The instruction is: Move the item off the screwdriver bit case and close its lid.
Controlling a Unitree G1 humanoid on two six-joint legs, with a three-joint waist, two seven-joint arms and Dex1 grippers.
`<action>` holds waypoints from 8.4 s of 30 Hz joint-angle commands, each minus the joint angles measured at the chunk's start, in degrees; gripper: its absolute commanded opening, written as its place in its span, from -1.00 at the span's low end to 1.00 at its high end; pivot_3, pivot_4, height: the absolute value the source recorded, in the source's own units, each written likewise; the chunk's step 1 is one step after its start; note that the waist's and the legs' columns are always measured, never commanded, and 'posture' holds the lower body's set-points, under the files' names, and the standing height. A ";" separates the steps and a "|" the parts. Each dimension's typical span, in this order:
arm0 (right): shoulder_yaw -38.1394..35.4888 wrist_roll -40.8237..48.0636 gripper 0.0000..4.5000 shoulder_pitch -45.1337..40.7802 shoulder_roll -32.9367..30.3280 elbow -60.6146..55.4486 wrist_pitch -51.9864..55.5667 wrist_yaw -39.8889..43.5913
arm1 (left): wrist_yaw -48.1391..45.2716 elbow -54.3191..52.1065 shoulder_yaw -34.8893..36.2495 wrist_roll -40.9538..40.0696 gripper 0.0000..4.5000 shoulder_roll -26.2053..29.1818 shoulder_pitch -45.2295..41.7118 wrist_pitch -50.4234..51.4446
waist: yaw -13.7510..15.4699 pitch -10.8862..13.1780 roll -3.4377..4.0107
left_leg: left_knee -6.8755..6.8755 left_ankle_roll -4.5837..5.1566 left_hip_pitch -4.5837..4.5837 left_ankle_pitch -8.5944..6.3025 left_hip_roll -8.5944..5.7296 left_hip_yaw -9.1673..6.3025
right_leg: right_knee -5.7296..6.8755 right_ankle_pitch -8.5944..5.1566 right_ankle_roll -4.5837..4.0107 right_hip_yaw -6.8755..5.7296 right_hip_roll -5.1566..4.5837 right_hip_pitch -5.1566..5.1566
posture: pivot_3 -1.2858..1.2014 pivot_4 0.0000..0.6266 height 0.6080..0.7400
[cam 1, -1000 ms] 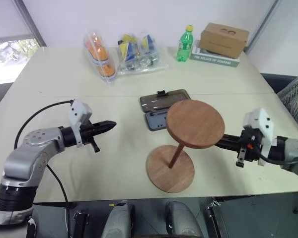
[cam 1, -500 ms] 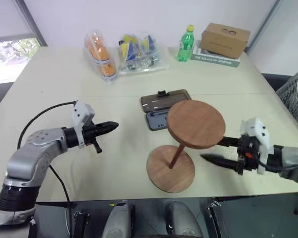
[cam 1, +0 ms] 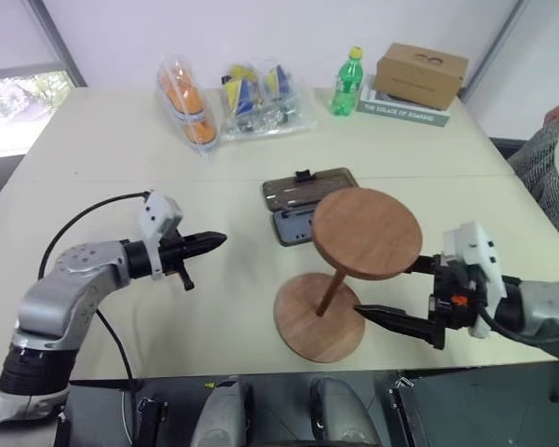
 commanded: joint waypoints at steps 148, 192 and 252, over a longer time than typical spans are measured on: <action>21.91 -40.50 0.97 -23.35 20.18 15.50 -9.74 -21.56 | -13.53 66.52 -7.81 22.03 -1.00 -12.46 -42.70 -24.53 | -0.59 0.33 0.24 | 0.12 0.01 -0.14 0.03 -0.24 0.03 | 0.75 0.17 0.36 0.12 0.49 -0.46 | 0.03 -0.52 1.00; 23.84 -47.30 1.00 -21.94 26.77 12.12 -9.31 -24.35 | 9.32 90.18 -4.56 35.67 0.94 -26.55 -58.19 -35.13 | -0.29 0.40 0.13 | 0.15 0.00 -0.26 0.04 -0.27 0.03 | 0.80 0.18 0.39 0.11 0.47 -0.58 | 0.03 -0.52 1.00; 23.37 -49.82 1.00 -19.67 26.80 8.61 -6.16 -25.77 | 8.65 84.98 -9.72 41.04 -0.98 -24.39 -51.99 -13.88 | -0.83 0.26 0.12 | 0.14 -0.05 0.02 0.07 -0.28 0.08 | 0.89 0.18 0.39 0.14 0.51 -0.36 | 0.03 -0.52 1.00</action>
